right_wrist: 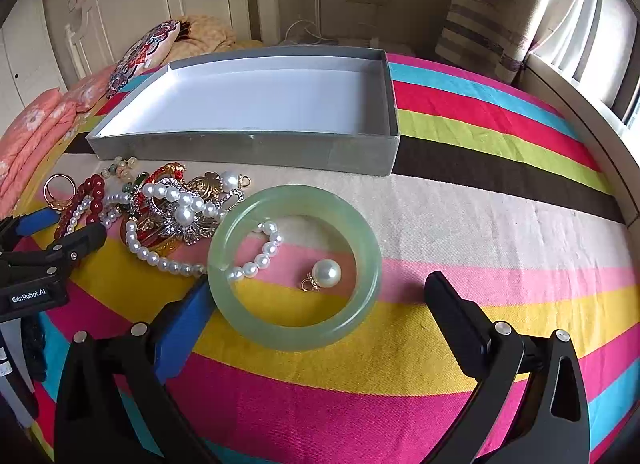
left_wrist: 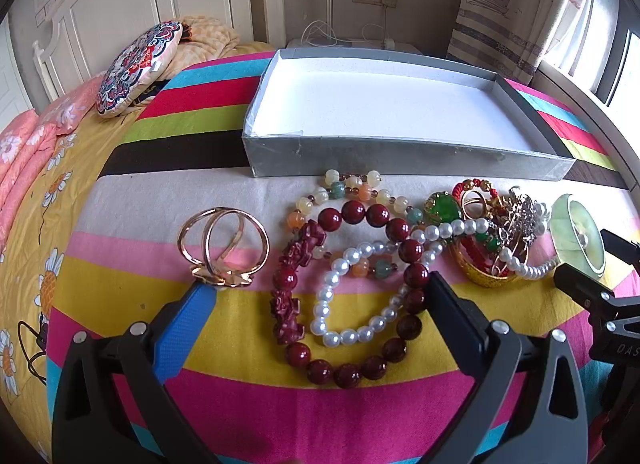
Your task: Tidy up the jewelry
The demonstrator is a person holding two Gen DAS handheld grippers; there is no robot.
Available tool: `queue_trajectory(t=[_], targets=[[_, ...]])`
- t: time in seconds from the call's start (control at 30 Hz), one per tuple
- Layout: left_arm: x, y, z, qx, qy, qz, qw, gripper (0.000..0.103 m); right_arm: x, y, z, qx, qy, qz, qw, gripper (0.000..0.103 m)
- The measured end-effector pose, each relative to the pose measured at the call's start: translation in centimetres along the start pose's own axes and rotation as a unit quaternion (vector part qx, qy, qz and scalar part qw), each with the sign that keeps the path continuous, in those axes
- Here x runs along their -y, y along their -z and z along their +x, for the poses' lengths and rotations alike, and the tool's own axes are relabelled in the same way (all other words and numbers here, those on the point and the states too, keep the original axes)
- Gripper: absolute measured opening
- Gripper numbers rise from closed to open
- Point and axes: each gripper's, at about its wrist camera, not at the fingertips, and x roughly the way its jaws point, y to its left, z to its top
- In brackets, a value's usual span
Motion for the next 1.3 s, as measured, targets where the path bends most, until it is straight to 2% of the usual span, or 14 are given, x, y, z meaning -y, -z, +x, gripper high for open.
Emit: queue_trajectory(t=[0.37, 0.47, 0.77, 0.83, 0.87, 0.97, 1.0, 1.07, 1.1, 1.23, 1.3], targets=[[0.1, 0.3, -0.2, -0.001, 0.001, 0.002, 1.0, 0.101, -0.2, 0.7, -0.5, -0.001, 0.0, -0.004, 1.0, 0.099], [0.0, 0.4, -0.1, -0.002, 0.002, 0.003, 1.0, 0.101, 0.0, 1.1, -1.5, 0.026, 0.005, 0.006, 1.0, 0.099], [-0.1, 0.4, -0.1, -0.002, 0.003, 0.004, 1.0, 0.101, 0.4, 1.0, -2.1, 0.036, -0.003, 0.017, 0.999, 0.099], [-0.1, 0.6, -0.4, -0.005, 0.008, 0.006, 0.9999, 0.1, 0.6, 1.1, -2.8, 0.051, -0.008, 0.022, 0.998, 0.099], [-0.1, 0.7, -1.0, 0.003, 0.009, 0.002, 0.9999, 0.097, 0.7, 1.2, -3.3, 0.065, -0.01, 0.023, 0.998, 0.099], [-0.5, 1.6, -3.9, 0.062, 0.011, -0.015, 0.9979, 0.096, 0.8, 2.1, -5.8, 0.122, -0.044, 0.03, 0.991, 0.099], [-0.4, 1.9, -5.6, 0.098, 0.006, -0.012, 0.9951, 0.096, 0.8, 2.4, -6.7, 0.14, -0.057, 0.032, 0.988, 0.099], [0.2, 2.3, -7.6, 0.144, -0.011, 0.002, 0.9896, 0.097, 0.4, 2.8, -8.4, 0.176, -0.053, 0.025, 0.983, 0.099], [0.7, 2.5, -9.1, 0.178, -0.029, 0.015, 0.9834, 0.098, 0.2, 3.0, -8.9, 0.188, -0.05, 0.022, 0.981, 0.099], [1.9, 2.7, -11.9, 0.232, -0.055, 0.024, 0.9708, 0.101, -0.5, 2.9, -10.9, 0.225, -0.036, 0.022, 0.973, 0.099], [2.1, 2.3, -12.6, 0.241, -0.054, 0.021, 0.9689, 0.101, -0.8, 2.9, -11.6, 0.235, -0.033, 0.022, 0.971, 0.099]])
